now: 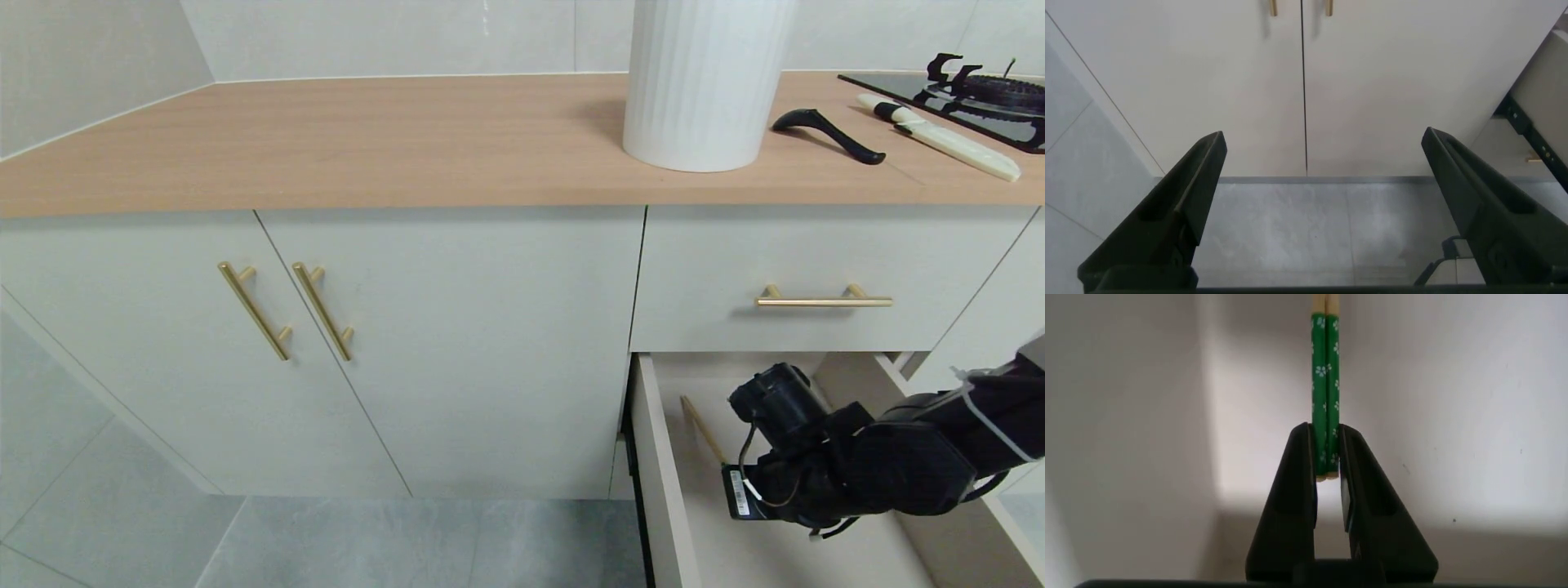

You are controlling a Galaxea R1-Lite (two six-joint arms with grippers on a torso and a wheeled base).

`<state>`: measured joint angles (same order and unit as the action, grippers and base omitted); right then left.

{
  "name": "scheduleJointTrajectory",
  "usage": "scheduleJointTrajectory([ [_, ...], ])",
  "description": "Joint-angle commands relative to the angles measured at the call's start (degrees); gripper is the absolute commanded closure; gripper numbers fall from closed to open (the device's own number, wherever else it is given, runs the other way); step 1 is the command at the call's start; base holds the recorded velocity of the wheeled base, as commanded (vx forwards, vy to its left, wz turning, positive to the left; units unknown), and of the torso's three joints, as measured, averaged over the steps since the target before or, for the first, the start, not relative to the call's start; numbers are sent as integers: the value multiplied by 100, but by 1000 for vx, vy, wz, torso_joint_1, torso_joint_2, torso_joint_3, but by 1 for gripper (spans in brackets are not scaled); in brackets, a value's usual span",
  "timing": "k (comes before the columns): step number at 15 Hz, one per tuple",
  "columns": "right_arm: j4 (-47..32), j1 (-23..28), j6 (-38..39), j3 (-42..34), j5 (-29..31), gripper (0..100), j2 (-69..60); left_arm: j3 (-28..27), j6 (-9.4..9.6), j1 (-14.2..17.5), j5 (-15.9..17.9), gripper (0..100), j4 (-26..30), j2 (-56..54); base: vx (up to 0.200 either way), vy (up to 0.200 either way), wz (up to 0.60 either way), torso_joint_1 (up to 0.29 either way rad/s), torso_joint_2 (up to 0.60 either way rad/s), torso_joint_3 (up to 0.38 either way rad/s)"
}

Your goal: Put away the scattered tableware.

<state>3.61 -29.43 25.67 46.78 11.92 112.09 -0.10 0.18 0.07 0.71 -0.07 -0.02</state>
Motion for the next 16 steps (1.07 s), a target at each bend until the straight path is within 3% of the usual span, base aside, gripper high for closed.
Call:
scheduleJointTrajectory([
  [1, 26, -2, 8, -19, 38, 100, 471, 1, -1, 1, 0, 0, -1, 2, 0, 0, 0, 0, 0, 0],
  [8, 307, -2, 8, -63, 47, 100, 577, 1, -1, 1, 0, 0, -1, 2, 0, 0, 0, 0, 0, 0],
  [9, 316, -2, 8, -90, 47, 0, 568, 1, -1, 1, 0, 0, -1, 2, 0, 0, 0, 0, 0, 0],
  [16, 290, -2, -36, -195, 38, 0, -38, 1, -1, 1, 0, 0, -1, 2, 0, 0, 0, 0, 0, 0],
])
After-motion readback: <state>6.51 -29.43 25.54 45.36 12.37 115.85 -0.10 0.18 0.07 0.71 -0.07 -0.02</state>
